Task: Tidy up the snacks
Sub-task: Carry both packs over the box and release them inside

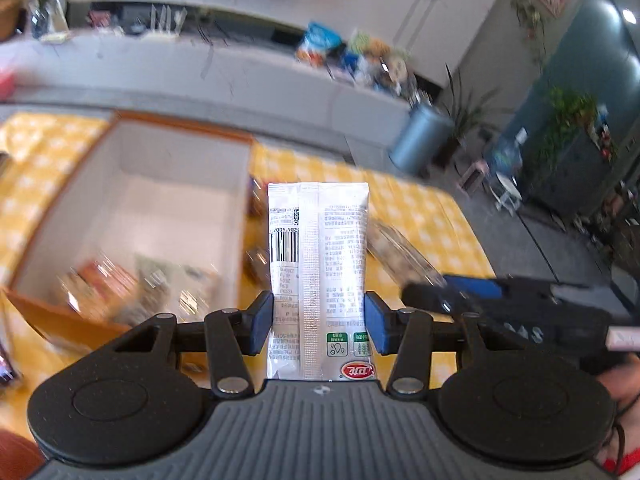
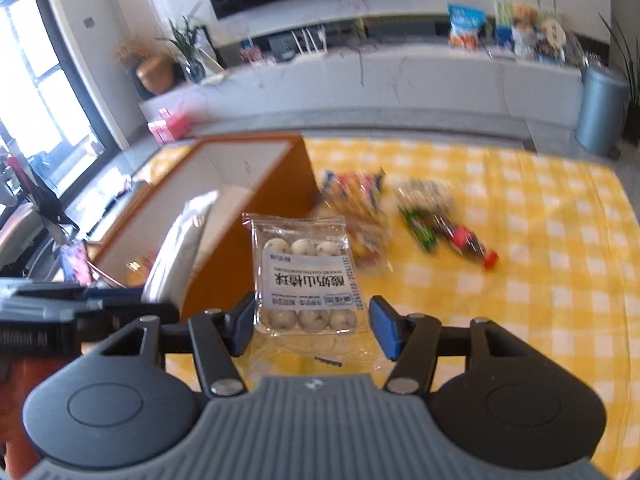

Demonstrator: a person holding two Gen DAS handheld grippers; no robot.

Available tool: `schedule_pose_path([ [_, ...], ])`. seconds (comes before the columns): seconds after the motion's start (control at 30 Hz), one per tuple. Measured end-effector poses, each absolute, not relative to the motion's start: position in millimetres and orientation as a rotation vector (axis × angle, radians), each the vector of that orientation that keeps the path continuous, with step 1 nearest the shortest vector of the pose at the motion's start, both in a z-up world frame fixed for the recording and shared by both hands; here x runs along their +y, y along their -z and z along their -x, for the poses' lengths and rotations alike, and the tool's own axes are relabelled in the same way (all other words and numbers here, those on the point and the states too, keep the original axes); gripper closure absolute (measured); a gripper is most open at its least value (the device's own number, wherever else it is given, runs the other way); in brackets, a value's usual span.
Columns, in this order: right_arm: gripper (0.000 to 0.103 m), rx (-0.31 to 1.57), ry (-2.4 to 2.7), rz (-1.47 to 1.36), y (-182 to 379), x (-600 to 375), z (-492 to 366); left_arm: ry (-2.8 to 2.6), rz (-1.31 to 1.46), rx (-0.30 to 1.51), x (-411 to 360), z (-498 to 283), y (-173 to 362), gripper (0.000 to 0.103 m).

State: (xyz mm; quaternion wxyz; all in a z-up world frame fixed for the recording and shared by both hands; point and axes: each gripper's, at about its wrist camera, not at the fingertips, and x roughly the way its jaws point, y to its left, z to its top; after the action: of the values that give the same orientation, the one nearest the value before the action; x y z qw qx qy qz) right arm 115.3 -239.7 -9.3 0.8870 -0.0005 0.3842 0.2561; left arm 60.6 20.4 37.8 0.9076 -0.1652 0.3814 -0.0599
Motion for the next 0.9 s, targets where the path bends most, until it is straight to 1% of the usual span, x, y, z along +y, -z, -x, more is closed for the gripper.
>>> schedule_pose_path([
  [0.2, 0.045, 0.730, -0.574, 0.047, -20.1, -190.0, -111.5, 0.005, 0.246, 0.752, 59.3, -85.1, -50.5, 0.048],
  [0.4, 0.045, 0.721, -0.577, 0.173, -21.9, -128.2, -123.6, -0.069, 0.232, 0.800, 86.3, -114.6, -30.0, 0.048],
  [0.67, 0.045, 0.756, -0.557, 0.423, 8.5, -52.9, -157.6, -0.092, 0.301, 0.905, 138.8, -146.0, 9.4, 0.048],
  [0.9, 0.045, 0.785, -0.579, 0.648, 45.1, 3.4, -186.4, -0.113, 0.284, 0.968, 152.3, -171.3, 39.0, 0.048],
])
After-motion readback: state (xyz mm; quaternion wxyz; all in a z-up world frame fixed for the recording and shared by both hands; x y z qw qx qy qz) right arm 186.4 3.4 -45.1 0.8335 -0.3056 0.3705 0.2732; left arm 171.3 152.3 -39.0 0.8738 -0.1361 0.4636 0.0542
